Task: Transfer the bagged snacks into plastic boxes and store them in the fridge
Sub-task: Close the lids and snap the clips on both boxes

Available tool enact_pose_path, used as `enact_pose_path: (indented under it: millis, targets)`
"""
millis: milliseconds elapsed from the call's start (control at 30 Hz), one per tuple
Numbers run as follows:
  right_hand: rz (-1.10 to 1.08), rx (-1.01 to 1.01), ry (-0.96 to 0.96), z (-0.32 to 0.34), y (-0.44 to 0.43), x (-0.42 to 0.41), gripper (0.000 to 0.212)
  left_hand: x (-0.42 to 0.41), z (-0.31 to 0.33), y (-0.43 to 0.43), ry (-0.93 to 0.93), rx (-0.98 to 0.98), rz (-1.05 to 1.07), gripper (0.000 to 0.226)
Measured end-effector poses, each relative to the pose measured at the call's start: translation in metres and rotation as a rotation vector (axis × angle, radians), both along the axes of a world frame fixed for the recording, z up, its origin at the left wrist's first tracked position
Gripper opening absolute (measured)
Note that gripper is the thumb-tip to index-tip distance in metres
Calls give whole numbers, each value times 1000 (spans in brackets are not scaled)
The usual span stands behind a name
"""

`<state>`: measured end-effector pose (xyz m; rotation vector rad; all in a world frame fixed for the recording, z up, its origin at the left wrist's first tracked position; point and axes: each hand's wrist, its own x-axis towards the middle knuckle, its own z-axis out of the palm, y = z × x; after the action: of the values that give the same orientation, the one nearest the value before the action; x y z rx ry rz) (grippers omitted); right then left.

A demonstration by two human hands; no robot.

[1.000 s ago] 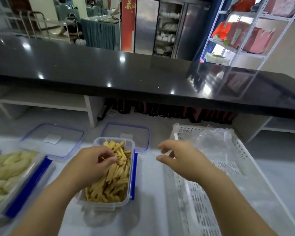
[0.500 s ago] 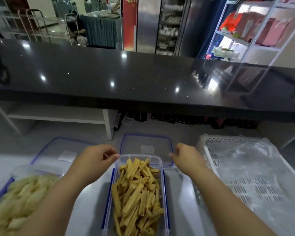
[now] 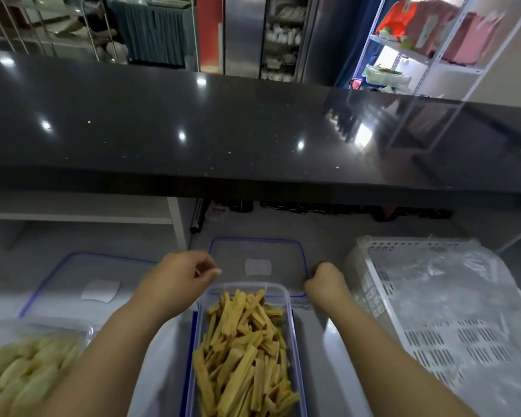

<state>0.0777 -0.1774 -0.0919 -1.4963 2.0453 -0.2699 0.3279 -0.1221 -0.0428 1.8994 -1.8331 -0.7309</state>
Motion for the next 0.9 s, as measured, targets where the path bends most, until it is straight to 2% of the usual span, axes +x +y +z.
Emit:
enact_pose_path:
  millis: [167, 333, 467, 567, 667, 800, 867, 900]
  targets:
    - [-111, -153, -307, 12, 3, -9, 22, -1, 1, 5, -3, -2, 11, 10]
    - [-46, -444, -372, 41, 31, -16, 11, -7, 14, 13, 106, -40, 32, 18]
    - [104, -758, -279, 55, 58, -17, 12, -20, 33, 23, 372, -80, 110, 31]
    - [272, -1003, -124, 59, 73, -15, 13, -32, 46, 31, 564, -49, 154, 39]
    - [420, -1187, -50, 59, 87, -10, 12, -42, 53, 38, 709, -2, 233, 41]
    - [566, -1276, 2, 56, 99, -6, 19, -43, 58, 48, 971, 72, 288, 27]
    - [632, -1217, -45, 53, 105, -7, 25, -40, 59, 54, 1111, 95, 268, 20]
    - [653, -1157, -82, 52, 108, -9, 25, -38, 59, 57, 1121, 89, 247, 17]
